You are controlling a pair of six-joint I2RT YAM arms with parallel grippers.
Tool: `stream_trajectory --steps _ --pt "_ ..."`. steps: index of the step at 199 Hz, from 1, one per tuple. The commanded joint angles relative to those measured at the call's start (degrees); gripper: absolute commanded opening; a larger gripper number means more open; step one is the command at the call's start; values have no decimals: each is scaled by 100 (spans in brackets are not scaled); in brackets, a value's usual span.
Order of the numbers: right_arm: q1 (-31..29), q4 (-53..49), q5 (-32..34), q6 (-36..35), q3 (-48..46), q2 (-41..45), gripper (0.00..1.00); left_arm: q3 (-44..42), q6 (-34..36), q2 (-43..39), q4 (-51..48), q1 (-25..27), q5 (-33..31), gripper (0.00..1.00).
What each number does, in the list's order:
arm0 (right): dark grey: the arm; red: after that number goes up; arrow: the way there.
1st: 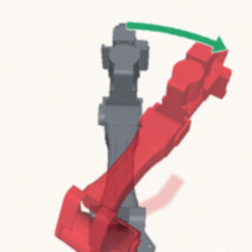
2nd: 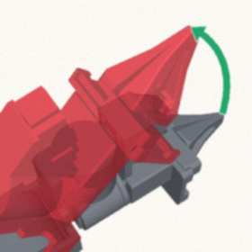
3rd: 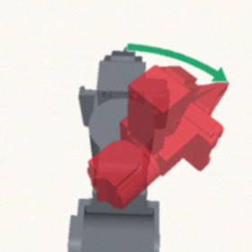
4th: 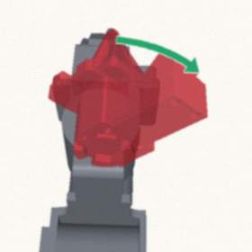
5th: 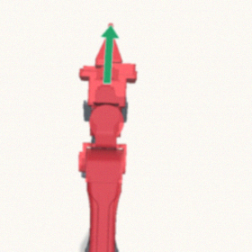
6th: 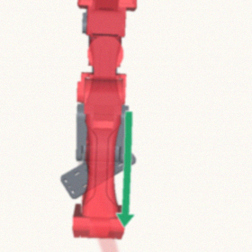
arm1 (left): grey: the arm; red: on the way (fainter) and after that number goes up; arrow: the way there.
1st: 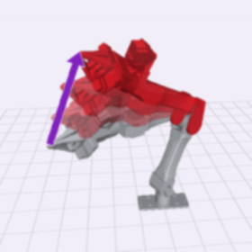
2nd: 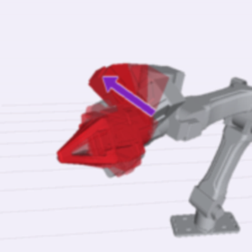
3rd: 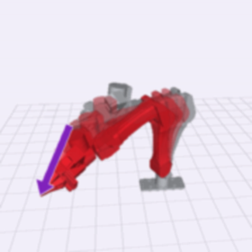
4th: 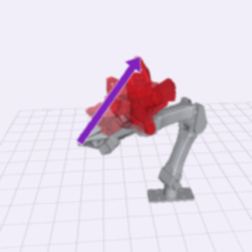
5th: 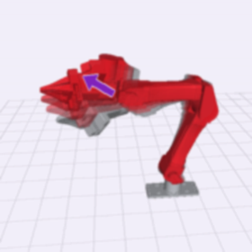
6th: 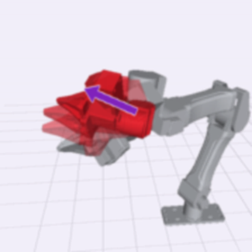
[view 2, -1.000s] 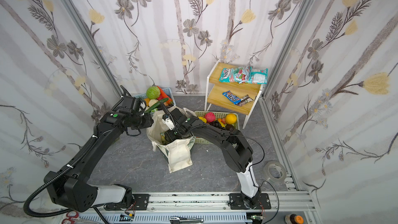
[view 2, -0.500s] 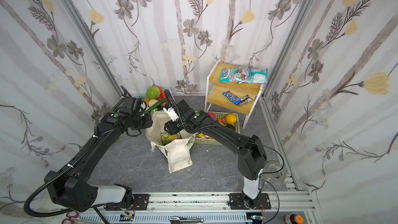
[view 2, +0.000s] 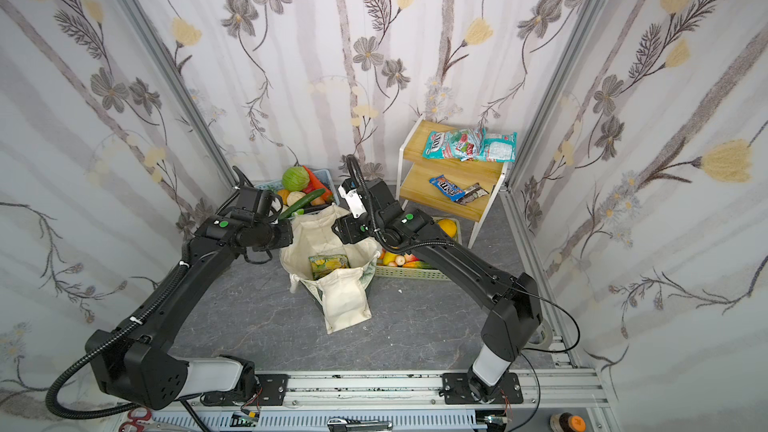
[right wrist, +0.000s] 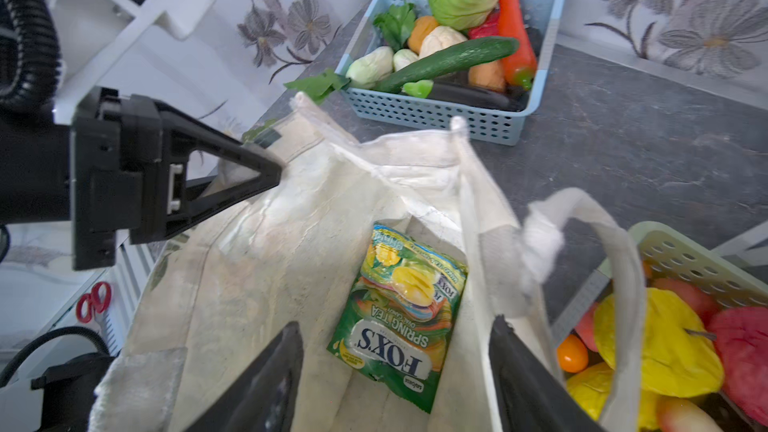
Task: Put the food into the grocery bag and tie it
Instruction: 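Raise the right gripper out of the bag toward the fruit basket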
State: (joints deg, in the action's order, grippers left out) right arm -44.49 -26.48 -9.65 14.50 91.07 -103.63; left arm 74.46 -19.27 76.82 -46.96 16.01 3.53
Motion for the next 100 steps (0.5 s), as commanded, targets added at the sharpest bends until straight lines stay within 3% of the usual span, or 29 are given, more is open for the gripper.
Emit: stream_trajectory --steps 1,100 --pt "83 460 172 187 -219 268 73 -25 11 -44 -15 -3 -116 17" --pt "770 704 770 364 -1207 1051 81 -98 -20 -123 3 -17 -309 7"
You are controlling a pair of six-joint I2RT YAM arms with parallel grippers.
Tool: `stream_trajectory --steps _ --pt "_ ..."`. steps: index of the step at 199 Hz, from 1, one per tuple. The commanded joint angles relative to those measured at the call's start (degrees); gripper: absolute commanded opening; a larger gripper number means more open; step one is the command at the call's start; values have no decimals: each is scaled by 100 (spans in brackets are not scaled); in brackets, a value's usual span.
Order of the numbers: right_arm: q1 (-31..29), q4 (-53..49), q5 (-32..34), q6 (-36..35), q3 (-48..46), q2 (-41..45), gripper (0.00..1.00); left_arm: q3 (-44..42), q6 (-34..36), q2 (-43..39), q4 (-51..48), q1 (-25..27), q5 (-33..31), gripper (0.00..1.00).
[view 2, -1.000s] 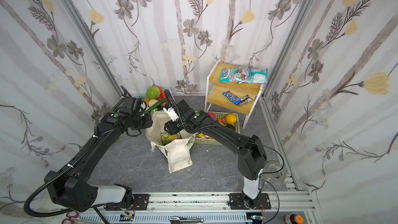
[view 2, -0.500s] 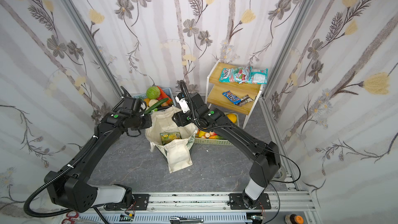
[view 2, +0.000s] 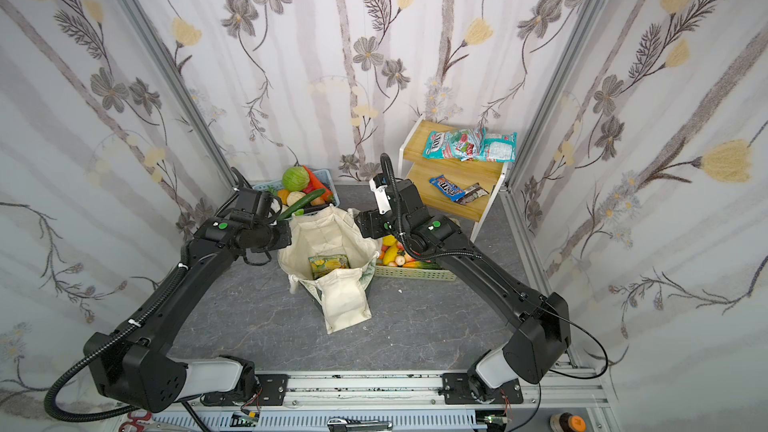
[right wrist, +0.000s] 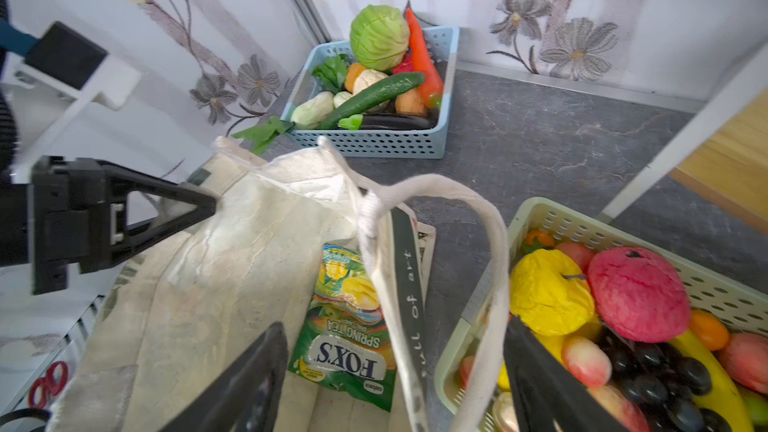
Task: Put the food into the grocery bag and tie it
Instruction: 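Raise the right gripper out of the bag toward the fruit basket, then move the right gripper over the pale green fruit basket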
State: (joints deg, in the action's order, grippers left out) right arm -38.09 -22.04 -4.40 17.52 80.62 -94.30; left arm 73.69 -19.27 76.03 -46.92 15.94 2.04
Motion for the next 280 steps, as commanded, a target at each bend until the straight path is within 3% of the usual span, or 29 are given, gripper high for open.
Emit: stream_trajectory --steps 1,48,93,166,280 --pt "137 261 251 65 -170 124 81 -21 -18 -53 -2 -12 -161 7" --pt "376 338 123 54 -448 134 81 14 -24 -34 -2 -12 -156 5" --pt "347 633 -690 77 -625 -37 76 40 -51 -5 15 -12 -91 5" --pt "-120 760 -1737 59 -481 -434 73 166 2 104 6 -12 -152 3" --pt "-582 748 -2613 112 -323 -590 71 183 54 138 24 -17 -174 3"
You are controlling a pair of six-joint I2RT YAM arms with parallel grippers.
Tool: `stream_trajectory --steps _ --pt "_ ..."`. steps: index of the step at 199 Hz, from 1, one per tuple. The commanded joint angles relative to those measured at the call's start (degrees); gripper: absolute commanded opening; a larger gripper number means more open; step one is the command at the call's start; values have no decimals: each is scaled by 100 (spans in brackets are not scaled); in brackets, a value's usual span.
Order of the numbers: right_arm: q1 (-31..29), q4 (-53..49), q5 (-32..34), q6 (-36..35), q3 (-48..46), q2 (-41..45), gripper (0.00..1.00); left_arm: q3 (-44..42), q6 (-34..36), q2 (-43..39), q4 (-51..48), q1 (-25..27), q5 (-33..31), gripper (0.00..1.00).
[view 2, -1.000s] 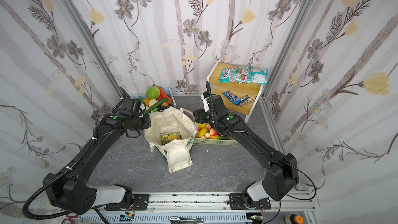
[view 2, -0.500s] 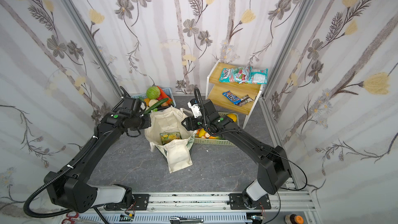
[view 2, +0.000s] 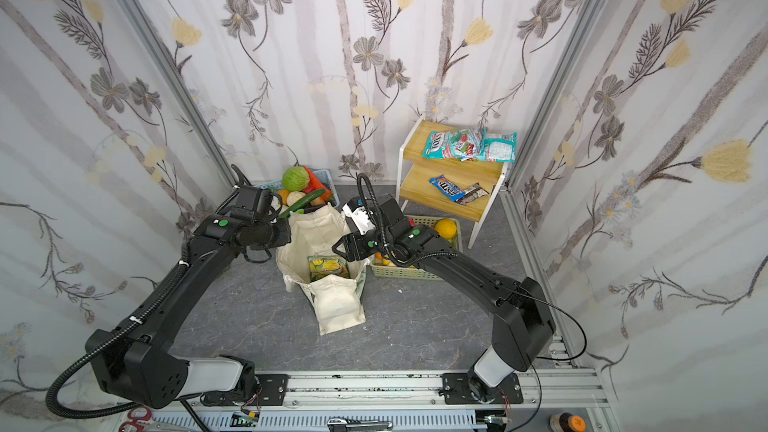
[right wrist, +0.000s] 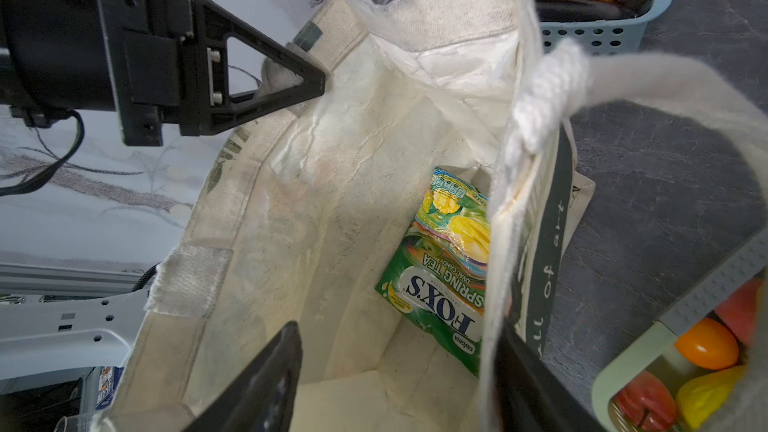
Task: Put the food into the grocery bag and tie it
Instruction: 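Move the right gripper over the pale green fruit basket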
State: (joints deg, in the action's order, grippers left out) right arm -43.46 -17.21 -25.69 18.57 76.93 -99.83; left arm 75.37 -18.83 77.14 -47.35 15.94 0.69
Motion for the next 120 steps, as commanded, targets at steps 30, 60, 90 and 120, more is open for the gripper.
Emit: stream_trajectory --steps 30,60,90,120 --pt "-32 302 -397 11 48 -16 71 -1 11 46 74 -9 -25 3" --pt "115 331 67 115 98 141 73 -25 2 12 95 -17 10 3" --pt "310 474 531 349 72 356 74 -99 -7 -37 112 -7 20 3" --pt "562 834 885 689 -266 606 75 -180 -12 -105 132 -14 -7 3"
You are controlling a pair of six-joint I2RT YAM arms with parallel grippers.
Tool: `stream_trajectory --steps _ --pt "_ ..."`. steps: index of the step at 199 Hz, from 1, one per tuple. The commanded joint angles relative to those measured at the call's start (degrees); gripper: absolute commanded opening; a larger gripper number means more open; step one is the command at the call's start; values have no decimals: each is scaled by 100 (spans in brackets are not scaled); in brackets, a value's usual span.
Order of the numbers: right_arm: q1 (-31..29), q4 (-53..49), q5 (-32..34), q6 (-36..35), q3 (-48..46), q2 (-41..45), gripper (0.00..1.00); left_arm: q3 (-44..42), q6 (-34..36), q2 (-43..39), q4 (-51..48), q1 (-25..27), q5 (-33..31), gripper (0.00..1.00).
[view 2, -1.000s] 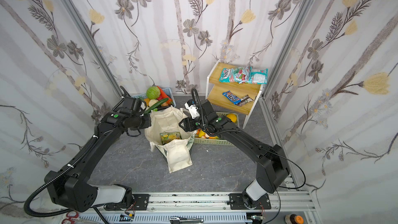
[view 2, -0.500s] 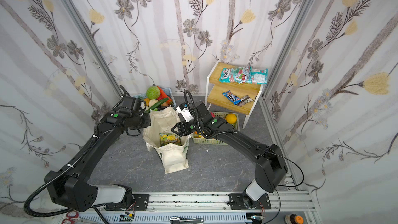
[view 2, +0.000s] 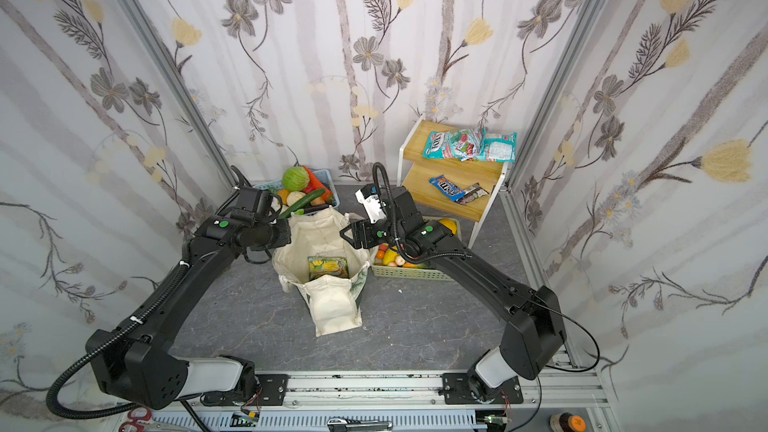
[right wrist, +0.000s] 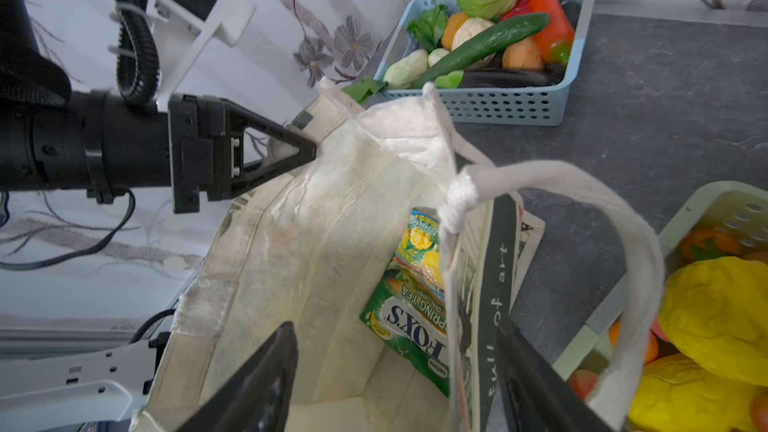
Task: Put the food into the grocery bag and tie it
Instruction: 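Move the right gripper over the pale green fruit basket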
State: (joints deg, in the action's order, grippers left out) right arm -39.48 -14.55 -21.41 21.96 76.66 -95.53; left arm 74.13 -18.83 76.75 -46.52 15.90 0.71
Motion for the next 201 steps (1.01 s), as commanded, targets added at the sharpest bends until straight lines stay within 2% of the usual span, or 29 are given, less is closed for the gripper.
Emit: stream_trajectory --steps 1,46,85,123,201 --pt "171 585 464 361 -253 184 75 -56 -14 -65 48 -5 -5 3" --pt "586 1301 1067 959 -1048 665 75 -113 -33 -125 88 -11 17 3" --pt "870 1365 1494 1064 -1404 711 75 -133 -59 -143 119 -8 76 3" --pt "963 1264 1852 780 -1579 478 75 -162 -68 -171 130 -8 91 4" --pt "987 1200 1911 646 -1492 -306 76 -187 -86 -156 160 -8 131 4"
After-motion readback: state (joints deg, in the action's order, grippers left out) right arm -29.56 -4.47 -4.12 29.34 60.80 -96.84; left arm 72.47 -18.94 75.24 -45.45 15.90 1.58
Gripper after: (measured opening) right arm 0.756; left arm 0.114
